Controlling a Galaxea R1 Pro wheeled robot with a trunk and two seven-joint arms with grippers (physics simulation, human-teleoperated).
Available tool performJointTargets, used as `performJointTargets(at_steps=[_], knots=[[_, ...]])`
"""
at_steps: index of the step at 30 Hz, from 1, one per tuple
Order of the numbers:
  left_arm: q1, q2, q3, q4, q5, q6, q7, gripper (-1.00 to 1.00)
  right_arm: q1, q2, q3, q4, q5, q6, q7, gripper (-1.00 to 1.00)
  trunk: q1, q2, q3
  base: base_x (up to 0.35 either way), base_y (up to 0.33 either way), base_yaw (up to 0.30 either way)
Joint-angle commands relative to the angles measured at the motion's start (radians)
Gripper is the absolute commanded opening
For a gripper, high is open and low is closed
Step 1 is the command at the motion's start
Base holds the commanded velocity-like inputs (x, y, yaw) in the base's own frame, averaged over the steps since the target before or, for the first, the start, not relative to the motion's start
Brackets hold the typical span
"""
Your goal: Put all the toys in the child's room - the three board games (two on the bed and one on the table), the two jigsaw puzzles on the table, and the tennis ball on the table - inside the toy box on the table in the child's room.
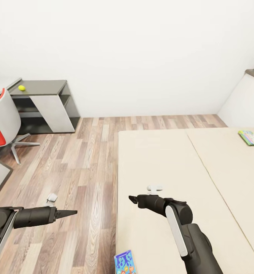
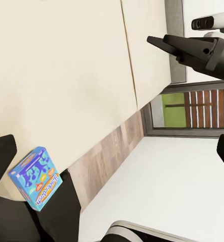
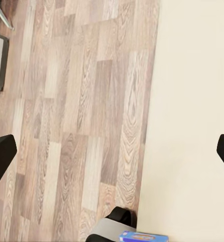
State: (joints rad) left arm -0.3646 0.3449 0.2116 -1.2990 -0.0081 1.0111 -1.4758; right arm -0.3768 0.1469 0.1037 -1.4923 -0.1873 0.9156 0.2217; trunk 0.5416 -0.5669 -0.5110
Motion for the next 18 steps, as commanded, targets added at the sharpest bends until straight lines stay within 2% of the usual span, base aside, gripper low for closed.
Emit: performJointTargets(at_steps=[1,18], knots=[[0.0,0.0,0.0,0.0,-0.001,0.011,-0.004,1.0,-0.001,0.0,-0.001,-0.001,0.0,0.005,0.002,1.0,0.0,-0.001,0.001,0.0,0.0,0.0],[0.0,0.0,0.0,0.0,-0.001,0.011,-0.004,1.0,-0.001,0.0,-0.001,0.0,0.0,0.005,0.002,1.0,0.0,-0.001,0.028,0.0,0.0,0.0]])
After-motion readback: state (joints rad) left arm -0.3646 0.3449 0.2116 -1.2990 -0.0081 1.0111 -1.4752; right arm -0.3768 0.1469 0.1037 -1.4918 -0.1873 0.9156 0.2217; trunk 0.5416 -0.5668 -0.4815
